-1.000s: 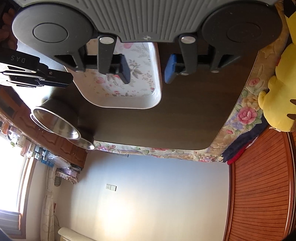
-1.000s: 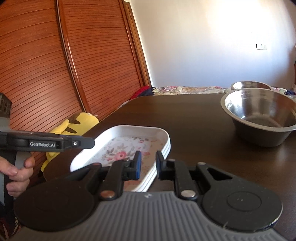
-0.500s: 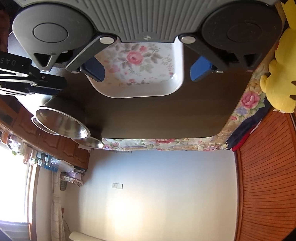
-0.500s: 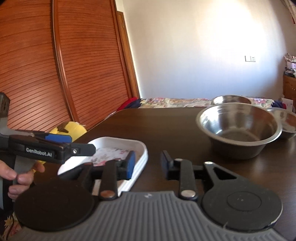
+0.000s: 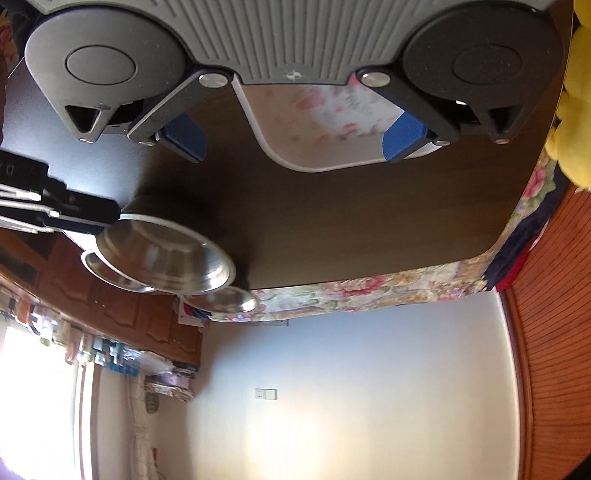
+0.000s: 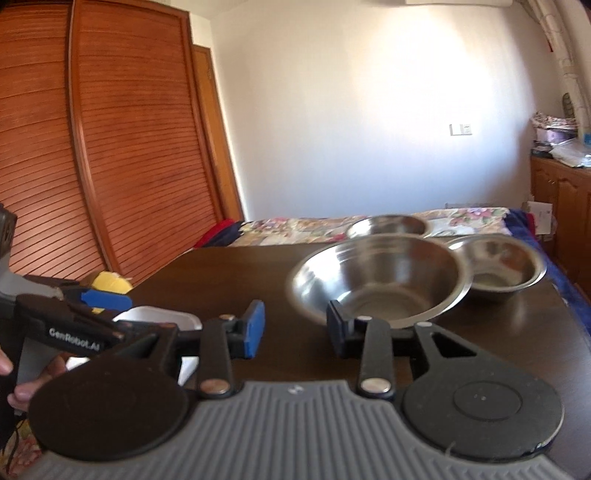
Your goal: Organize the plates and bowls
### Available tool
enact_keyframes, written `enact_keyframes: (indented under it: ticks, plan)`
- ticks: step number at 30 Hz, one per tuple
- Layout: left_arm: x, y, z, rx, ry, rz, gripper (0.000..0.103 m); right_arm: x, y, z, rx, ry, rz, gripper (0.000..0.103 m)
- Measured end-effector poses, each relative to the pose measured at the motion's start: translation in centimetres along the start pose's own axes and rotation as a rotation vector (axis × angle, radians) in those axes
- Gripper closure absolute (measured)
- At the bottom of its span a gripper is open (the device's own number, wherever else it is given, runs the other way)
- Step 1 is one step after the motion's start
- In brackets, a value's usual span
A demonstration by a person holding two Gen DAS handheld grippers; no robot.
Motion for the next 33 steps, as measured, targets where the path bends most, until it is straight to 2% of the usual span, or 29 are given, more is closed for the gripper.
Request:
enact_keyframes:
  ticks: [4, 10, 13, 19, 25, 27, 33]
  plan:
    - [-1.0, 0.4, 1.6, 0.008, 0.026, -0.011, 0.000, -0.7, -0.7, 2.4, 0.030, 0.008, 0.019, 0.063]
    - [-2.5, 0.6, 4.5, 0.000, 0.107, 0.016, 0.000, -1.4, -1.2, 5.4, 0.089, 0.007, 0.034, 0.060]
    - [-3.6, 0.9, 5.4, 0.003, 0.116, 0.019, 0.000, -1.6, -0.9, 6.8, 0.114, 0.017, 0.032, 0.054]
    - [-5.4, 2.1, 6.8, 0.025, 0.129, 0.027, 0.000, -2.2, 0.7, 9.1, 0.130, 0.032, 0.017, 0.053]
    - [-6.4, 3.4, 6.8, 0.076, 0.091, 0.027, 0.013, -2.6, 2.0, 10.4, 0.110, 0.036, -0.008, 0.053]
    - [-6.5, 3.8, 6.7, 0.085, 0.071, 0.036, 0.021, -2.6, 2.4, 10.5, 0.100, 0.038, -0.017, 0.053]
    - [-7.2, 4.8, 6.7, 0.066, 0.038, 0.057, 0.037, -3.0, 3.6, 11.2, 0.080, 0.055, -0.028, 0.054]
Point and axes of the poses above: each gripper's, at about its wrist camera, not at the fingertips, and y roughly the way its jaws point, z to its right, x to its underside, the point moved 4 cm from there along y, roughly the way its jaws point, and after that the axes turned 15 degrees about -z, right-handed, at the moved point
